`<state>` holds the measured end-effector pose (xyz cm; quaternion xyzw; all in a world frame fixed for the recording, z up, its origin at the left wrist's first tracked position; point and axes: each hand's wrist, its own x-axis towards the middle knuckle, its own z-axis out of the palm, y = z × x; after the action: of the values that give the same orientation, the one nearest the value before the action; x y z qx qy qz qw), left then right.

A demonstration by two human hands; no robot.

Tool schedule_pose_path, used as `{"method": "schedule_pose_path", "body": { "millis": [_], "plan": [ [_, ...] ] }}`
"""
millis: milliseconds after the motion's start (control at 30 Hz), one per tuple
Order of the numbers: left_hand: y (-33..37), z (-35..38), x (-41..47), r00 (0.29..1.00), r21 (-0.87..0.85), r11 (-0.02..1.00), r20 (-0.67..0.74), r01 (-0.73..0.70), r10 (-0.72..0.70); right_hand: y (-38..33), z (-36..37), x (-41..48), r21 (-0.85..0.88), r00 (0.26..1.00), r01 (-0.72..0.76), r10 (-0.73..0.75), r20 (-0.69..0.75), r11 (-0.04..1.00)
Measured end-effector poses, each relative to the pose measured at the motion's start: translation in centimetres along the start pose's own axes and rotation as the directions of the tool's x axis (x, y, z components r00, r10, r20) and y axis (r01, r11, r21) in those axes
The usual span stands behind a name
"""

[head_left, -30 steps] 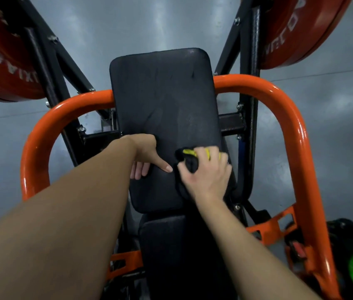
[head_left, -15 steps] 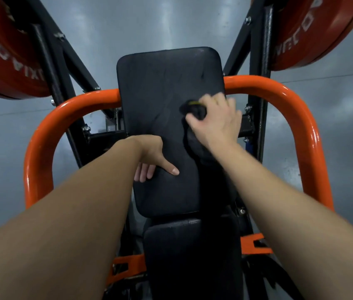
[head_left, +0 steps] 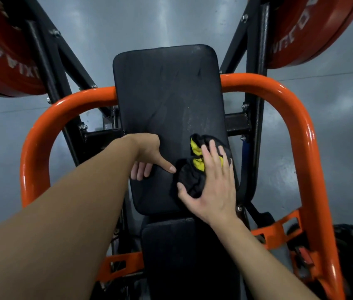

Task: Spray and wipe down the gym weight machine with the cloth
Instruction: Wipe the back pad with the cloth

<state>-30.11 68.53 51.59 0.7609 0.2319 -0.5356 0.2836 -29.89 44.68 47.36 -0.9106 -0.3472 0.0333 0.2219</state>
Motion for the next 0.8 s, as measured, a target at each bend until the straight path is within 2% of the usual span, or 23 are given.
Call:
{"method": "schedule_pose_path", "body": {
  "millis": [100, 133, 233, 300, 400, 500, 567, 600, 633, 667, 700, 733, 767, 800],
  "plan": [
    [-0.4, -0.7, 0.0, 0.999, -0.009, 1.000, 0.040, 0.001, -0.001, 1.4, 0.1, 2.0, -0.045, 0.983, 0.161, -0.164, -0.079, 0.986],
    [-0.3, -0.9, 0.1, 0.997, -0.008, 1.000, 0.071, 0.009, -0.008, 1.8, -0.1, 3.7, -0.082, 0.982, 0.158, -0.165, -0.087, 0.984],
    [-0.4, -1.5, 0.3, 0.991, 0.002, 1.000, 0.132, 0.025, -0.025, 0.5, -1.1, 12.3, -0.123, 0.987, -0.099, 0.082, -0.140, 0.987],
    [-0.5, -1.4, 0.5, 0.991, 0.005, 1.000, 0.133, 0.025, -0.025, -1.3, -1.6, 18.3, -0.156, 0.970, -0.205, 0.179, -0.165, 0.966],
    [-0.5, -1.1, 0.6, 0.992, 0.019, 1.000, 0.126, 0.022, -0.025, -3.0, -1.2, 23.4, -0.178, 0.952, -0.254, 0.213, -0.217, 0.951],
    [-0.7, -1.3, 0.4, 0.991, 0.013, 1.000, 0.133, 0.007, -0.009, -3.1, -0.1, 22.9, -0.114, 0.911, -0.279, 0.225, -0.347, 0.954],
    [-0.7, -1.3, 0.0, 0.990, 0.010, 1.000, 0.136, -0.023, 0.021, -2.6, 0.3, 22.5, -0.088, 0.901, -0.274, 0.224, -0.372, 0.958],
    [-0.8, -1.3, -0.5, 0.990, -0.025, 0.999, 0.134, -0.046, 0.049, -2.5, 0.2, 22.7, -0.091, 0.903, -0.270, 0.219, -0.371, 0.959],
    [-0.9, -1.4, -1.1, 0.988, -0.143, 0.985, 0.111, -0.093, 0.109, -2.4, 0.2, 22.8, -0.092, 0.904, -0.265, 0.214, -0.371, 0.960],
    [-1.6, -1.8, -1.7, 0.979, -0.341, 0.922, 0.027, -0.183, 0.204, -2.7, 0.2, 23.2, -0.083, 0.902, -0.257, 0.209, -0.377, 0.963],
    [-2.1, -2.4, -2.5, 0.948, -0.538, 0.783, -0.132, -0.313, 0.288, -2.8, 0.3, 23.4, -0.075, 0.900, -0.253, 0.207, -0.383, 0.964],
    [-2.7, -3.3, -3.3, 0.899, -0.672, 0.597, -0.326, -0.439, 0.294, -2.7, 0.4, 23.5, -0.072, 0.899, -0.254, 0.208, -0.385, 0.965],
    [-3.3, -4.7, -4.1, 0.829, -0.711, 0.434, -0.518, -0.553, 0.209, -2.6, 0.6, 23.6, -0.074, 0.898, -0.250, 0.203, -0.390, 0.965],
    [-3.7, -6.0, -4.5, 0.727, -0.673, 0.352, -0.685, -0.651, 0.035, -2.5, 0.6, 23.6, -0.073, 0.897, -0.242, 0.195, -0.396, 0.967]
  ]
}}
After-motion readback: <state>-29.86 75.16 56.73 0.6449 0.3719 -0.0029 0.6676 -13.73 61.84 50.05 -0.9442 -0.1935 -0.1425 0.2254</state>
